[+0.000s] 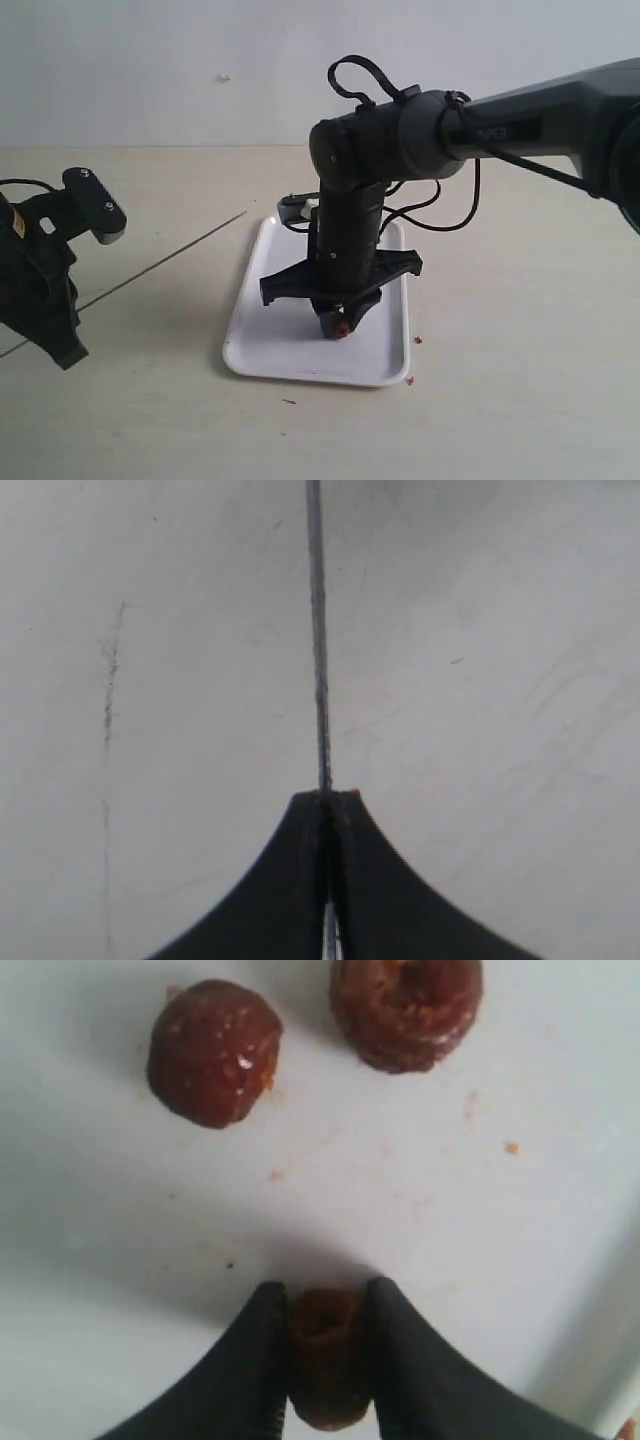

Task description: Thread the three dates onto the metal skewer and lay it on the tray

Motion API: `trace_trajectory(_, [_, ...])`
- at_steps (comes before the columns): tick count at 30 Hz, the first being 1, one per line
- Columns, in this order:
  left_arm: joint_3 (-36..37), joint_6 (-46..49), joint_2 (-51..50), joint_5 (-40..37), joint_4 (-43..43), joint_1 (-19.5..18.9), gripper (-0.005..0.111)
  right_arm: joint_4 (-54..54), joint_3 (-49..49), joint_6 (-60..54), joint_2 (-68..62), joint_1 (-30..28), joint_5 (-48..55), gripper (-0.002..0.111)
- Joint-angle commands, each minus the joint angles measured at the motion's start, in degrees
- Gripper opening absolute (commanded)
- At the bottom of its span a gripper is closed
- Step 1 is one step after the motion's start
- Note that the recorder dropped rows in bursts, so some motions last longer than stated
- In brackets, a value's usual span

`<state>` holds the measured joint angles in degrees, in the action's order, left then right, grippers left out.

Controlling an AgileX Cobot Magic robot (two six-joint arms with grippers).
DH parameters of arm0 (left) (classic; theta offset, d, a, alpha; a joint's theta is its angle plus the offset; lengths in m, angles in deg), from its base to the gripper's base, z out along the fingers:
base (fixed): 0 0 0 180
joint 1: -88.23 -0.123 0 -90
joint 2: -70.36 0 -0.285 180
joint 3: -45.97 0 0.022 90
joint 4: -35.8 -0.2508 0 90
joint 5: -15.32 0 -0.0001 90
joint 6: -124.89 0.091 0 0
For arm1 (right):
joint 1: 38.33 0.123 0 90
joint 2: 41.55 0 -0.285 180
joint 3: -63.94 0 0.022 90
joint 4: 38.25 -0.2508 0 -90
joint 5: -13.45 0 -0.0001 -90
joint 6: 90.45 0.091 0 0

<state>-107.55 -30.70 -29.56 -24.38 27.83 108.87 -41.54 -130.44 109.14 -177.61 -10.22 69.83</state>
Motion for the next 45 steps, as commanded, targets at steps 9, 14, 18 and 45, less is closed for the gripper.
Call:
trace_trajectory(9, [0.08, -0.65, 0.43, -0.39, 20.42, 0.0, 0.0, -4.06, -0.31, 0.11, 9.92, -10.21, -11.4, 0.025])
trace_trajectory(14, [0.08, 8.65, 0.43, -0.64, 35.66, 0.0, 0.0, -13.95, -0.31, -2.9, 10.46, -14.99, -21.7, 0.025])
trace_trajectory(18, [0.08, 22.61, 0.17, -3.33, 51.6, 0.13, 0.0, -20.61, -0.31, -8.62, 9.99, -16.82, -25.75, 0.025])
trace_trajectory(45, [-10.88, 33.0, -20.09, 1.47, 82.28, 10.3, 0.0, -36.79, -0.31, -27.51, 9.45, -22.9, -27.5, 0.025])
